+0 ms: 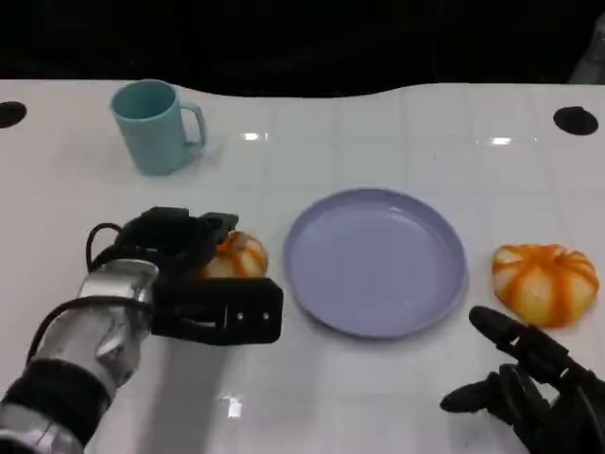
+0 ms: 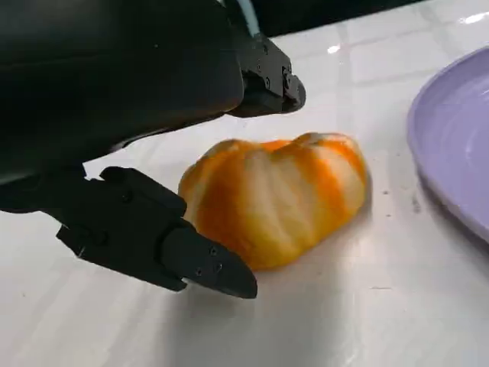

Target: Grasp the bread from the table and place it into the plate.

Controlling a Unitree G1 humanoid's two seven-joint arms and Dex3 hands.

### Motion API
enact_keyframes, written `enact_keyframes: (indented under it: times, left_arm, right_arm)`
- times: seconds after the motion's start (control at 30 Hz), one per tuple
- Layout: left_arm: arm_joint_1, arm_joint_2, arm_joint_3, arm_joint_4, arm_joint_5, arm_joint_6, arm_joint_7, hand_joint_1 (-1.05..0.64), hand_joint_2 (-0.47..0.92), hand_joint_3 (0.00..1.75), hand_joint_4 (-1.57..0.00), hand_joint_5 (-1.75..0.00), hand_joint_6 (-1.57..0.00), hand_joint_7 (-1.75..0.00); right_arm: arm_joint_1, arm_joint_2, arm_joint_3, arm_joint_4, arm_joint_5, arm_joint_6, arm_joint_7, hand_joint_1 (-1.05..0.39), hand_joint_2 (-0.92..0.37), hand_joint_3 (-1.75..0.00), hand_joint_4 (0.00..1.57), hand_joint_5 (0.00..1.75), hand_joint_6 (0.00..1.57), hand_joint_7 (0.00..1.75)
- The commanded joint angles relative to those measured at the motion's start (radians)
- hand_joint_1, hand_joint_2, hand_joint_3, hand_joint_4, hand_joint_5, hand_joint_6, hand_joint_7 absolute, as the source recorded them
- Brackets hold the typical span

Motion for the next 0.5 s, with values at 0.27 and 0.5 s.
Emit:
enact_keyframes:
  times: [0.27, 0.5]
  left_arm:
    - [-0.176, -0.055, -0.041, 0.357, -0.073, -0.065, 0.055, -0.43, 0.78, 0.01, -0.12, -0.06, -0.24, -0.02]
    - [-0.195, -0.058, -0.049, 0.413, -0.107, -0.097, 0.079, -0.39, 0.82, 0.05, -0.26, -0.11, -0.35, -0.05]
  right_arm:
    - [0.017, -0.017, 0.004, -0.022, -0.013, -0.013, -0.011, -0.74, -0.92, -0.33, 0.76, 1.04, 1.03, 0.17]
    - [0.018, -0.018, 0.004, -0.024, -0.011, -0.012, -0.013, -0.74, -0.92, -0.34, 0.75, 1.06, 1.03, 0.17]
